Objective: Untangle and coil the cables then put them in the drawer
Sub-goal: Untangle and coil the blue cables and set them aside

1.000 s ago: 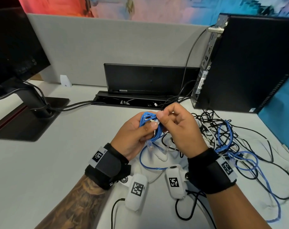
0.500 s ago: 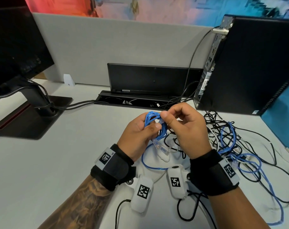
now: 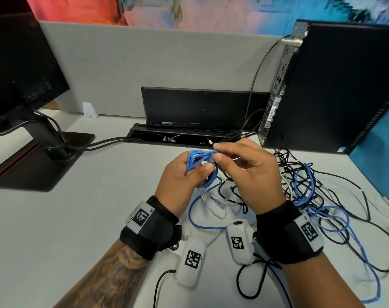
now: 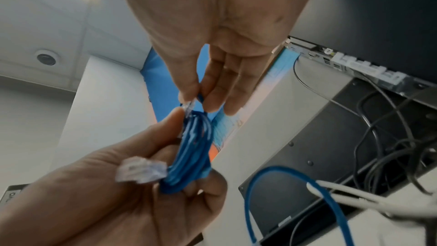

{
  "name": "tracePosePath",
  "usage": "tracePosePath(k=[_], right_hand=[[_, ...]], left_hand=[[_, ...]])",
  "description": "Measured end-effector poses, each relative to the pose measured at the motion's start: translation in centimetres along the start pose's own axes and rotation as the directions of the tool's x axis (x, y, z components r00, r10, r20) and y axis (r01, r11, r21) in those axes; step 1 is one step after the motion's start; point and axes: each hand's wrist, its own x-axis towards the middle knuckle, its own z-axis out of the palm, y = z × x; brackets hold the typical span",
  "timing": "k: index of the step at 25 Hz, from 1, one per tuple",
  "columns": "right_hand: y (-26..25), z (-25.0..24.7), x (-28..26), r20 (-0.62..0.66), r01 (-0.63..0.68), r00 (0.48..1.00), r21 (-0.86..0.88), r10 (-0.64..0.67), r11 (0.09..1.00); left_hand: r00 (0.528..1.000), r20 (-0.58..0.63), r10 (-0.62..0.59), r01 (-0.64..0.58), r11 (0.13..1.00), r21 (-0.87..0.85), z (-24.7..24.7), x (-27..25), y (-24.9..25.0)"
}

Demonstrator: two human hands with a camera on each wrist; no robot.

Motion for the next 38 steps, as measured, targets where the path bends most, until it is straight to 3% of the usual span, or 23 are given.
tracePosePath(k=[1, 3, 5, 7, 10, 13, 18, 23, 25, 28, 30, 32, 33, 36, 38], right_hand=[[-0.1, 0.1, 0.0, 0.001, -0.015, 1.0, 0.031, 0.015, 0.999], [-0.2, 0.4, 0.2, 0.045, -0.187, 0.982, 0.182, 0.182, 0.965], [-0.1, 0.6, 0.2, 0.202, -0.401, 0.913, 0.287, 0.354, 0.87], [0.2, 0.5, 0.3, 0.26, -0.434, 0.889, 0.224, 0.376, 0.873], [0.8, -0.7, 1.0, 0.009, -0.29, 0.957, 0.079, 0.29, 0.954], [1.7, -2.1, 1.5, -0.247, -0.271, 0.923, 0.124, 0.294, 0.955], [1.5, -1.6, 1.4, -0.235, -0.306, 0.912, 0.158, 0.337, 0.939], [1.2, 0.3, 1.4, 0.008, -0.447, 0.89, 0.211, 0.455, 0.869], [0.2, -0.3, 1.8, 0.1, -0.459, 0.888, 0.114, 0.45, 0.881], [-0.8, -2.5, 2.4, 0.278, -0.376, 0.86, -0.225, 0.429, 0.899], [-0.5, -3.3, 2.7, 0.368, -0.272, 0.809, -0.458, 0.459, 0.846], [0.0, -3.4, 2.7, 0.425, -0.173, 0.761, -0.595, 0.49, 0.785], [0.3, -3.2, 2.7, 0.463, -0.128, 0.74, -0.616, 0.488, 0.777], [1.0, -2.2, 2.3, 0.532, -0.108, 0.714, -0.559, 0.455, 0.822], [0.6, -2.0, 2.3, 0.518, -0.108, 0.749, -0.519, 0.413, 0.848]], left_hand=[[1.0, -0.016, 0.009, -0.009, 1.0, 0.002, 0.0, 0.0, 0.0], [0.999, -0.036, 0.017, -0.017, 1.0, -0.001, -0.2, 0.1, 0.1], [0.999, -0.039, 0.014, -0.014, 1.0, -0.002, -0.3, 0.0, 0.1], [0.998, -0.056, 0.014, -0.016, 1.0, -0.021, -0.2, -0.1, 0.2], [0.999, 0.008, -0.053, 0.053, 0.997, -0.052, 0.6, 0.4, 0.1], [0.966, 0.189, -0.174, 0.216, 0.949, -0.231, 2.0, 0.8, 0.3], [0.932, 0.299, -0.206, 0.279, 0.933, -0.226, 0.4, 0.7, 0.8], [0.972, 0.168, -0.164, 0.172, 0.985, -0.031, -3.4, 1.4, 1.0], [0.985, 0.087, -0.149, 0.145, 0.988, 0.05, -5.9, 2.2, 1.7], [0.958, -0.214, -0.193, 0.225, 0.964, 0.14, -11.3, 4.0, 3.4], [0.892, -0.395, -0.219, 0.363, 0.867, 0.34, -16.3, 5.6, 3.7], [0.852, -0.471, -0.227, 0.513, 0.541, 0.667, -21.3, 7.2, 2.7], [0.836, -0.49, -0.246, 0.548, 0.388, 0.741, -23.1, 7.7, 2.0], [0.76, -0.566, -0.318, 0.616, 0.075, 0.784, -26.4, 7.6, 0.0], [0.75, -0.573, -0.329, 0.59, -0.058, 0.806, -26.6, 7.4, 0.0]])
